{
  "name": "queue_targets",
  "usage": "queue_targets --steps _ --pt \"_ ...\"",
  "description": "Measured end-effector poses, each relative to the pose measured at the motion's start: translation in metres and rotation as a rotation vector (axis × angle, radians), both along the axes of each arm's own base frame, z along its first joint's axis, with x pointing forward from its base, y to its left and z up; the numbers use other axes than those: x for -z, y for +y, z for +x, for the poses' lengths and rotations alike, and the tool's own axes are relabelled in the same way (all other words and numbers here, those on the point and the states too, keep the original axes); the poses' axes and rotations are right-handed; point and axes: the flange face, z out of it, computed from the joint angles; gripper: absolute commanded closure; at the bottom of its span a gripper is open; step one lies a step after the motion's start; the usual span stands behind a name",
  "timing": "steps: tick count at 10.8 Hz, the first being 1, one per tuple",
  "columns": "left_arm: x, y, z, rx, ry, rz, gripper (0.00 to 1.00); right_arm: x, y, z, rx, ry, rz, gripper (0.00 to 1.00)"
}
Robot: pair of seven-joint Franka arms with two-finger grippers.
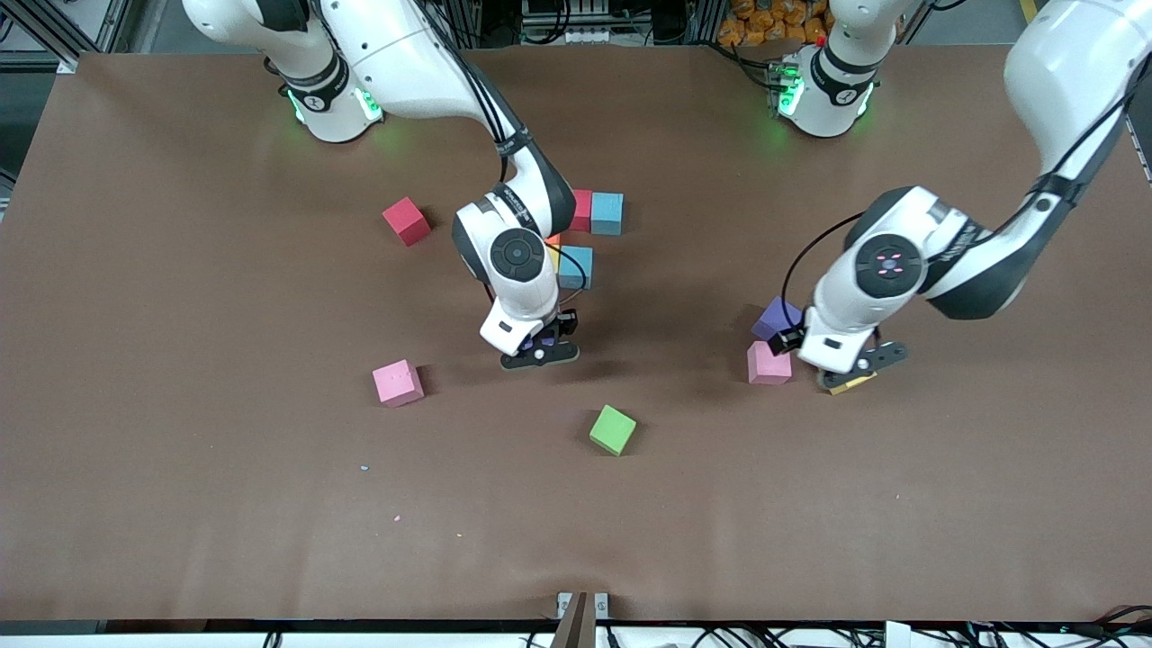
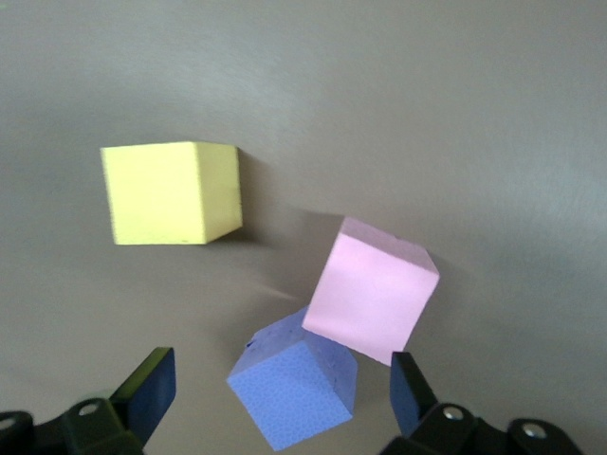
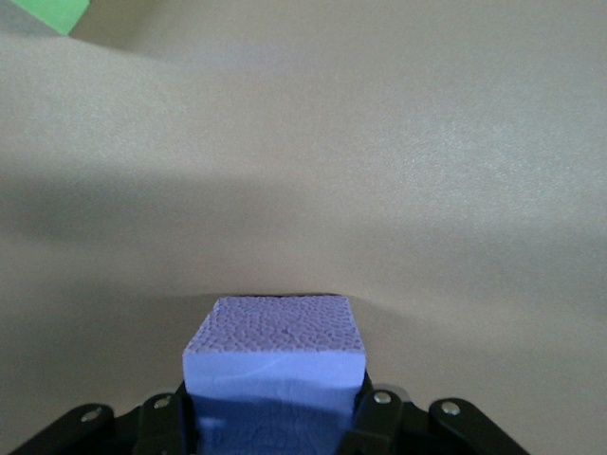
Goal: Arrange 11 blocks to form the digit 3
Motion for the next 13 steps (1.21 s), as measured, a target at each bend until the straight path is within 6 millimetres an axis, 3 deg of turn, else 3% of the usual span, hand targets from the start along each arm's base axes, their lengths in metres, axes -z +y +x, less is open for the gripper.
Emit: queue_targets --steps 2,3,6,9,10,11,13 --pt "0.011 -0.018 -0.005 0.091 0.011 -0.003 0.0 0.001 0.001 -0.002 0.012 0.002 -0.001 0.82" --pt "0.014 -0.018 -0.005 0.151 0.019 -0.008 0.0 0.002 0.002 -0.003 0.015 0.003 -0.002 0.82" --pt "0.021 0.0 0.007 0.29 0.018 -0.036 0.0 0.006 0.002 -0.007 0.032 0.003 -0.004 0.82" --pt "0.029 0.004 0.012 0.309 0.005 -0.06 0.0 0.006 0.002 -0.008 0.049 0.002 -0.003 0.79" --pt "0.031 0.002 0.013 0.311 -0.004 -0.075 0.0 0.006 0.002 -0.008 0.054 0.002 -0.003 0.55" --pt "0.033 0.0 0.014 0.312 -0.015 -0.093 0.0 0.006 0.002 -0.008 0.055 0.002 -0.003 0.01" --pt "0.043 0.0 0.016 0.307 -0.02 -0.117 0.0 0.006 0.002 -0.008 0.056 0.003 -0.003 0.0"
